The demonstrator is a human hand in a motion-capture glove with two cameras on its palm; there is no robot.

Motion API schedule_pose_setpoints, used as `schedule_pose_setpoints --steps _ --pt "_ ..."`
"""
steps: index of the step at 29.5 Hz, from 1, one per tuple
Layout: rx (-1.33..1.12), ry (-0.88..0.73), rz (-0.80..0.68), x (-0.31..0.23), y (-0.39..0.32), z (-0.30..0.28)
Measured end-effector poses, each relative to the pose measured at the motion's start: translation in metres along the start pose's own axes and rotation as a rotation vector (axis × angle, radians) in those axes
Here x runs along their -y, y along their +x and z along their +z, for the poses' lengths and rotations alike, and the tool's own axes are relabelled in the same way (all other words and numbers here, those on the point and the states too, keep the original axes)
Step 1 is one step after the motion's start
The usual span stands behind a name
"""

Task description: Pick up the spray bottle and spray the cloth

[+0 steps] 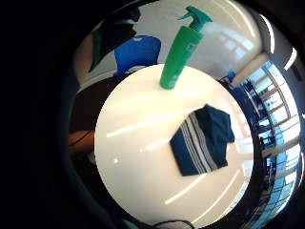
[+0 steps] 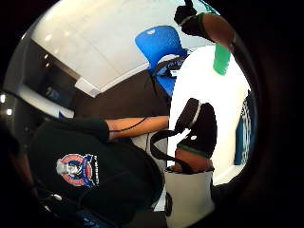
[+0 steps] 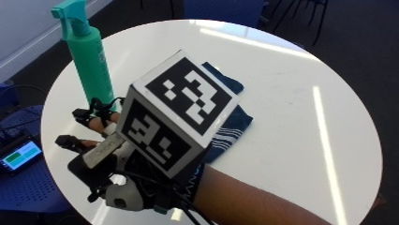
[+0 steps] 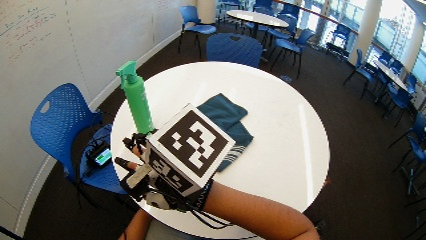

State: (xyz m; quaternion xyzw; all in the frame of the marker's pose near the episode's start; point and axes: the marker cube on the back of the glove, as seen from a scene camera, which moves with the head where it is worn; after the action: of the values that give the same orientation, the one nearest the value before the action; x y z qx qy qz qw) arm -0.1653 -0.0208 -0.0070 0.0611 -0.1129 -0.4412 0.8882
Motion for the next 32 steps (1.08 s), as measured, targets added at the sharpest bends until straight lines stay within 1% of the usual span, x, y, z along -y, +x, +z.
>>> schedule_pose_setpoints --steps 10,18,32 --pt "0.032 0.027 0.072 0.026 0.025 -0.014" --pt "-0.004 0.033 0.078 0.034 0.029 -0.017" --pt "-0.040 0.066 0.059 0.033 0.022 -0.027"
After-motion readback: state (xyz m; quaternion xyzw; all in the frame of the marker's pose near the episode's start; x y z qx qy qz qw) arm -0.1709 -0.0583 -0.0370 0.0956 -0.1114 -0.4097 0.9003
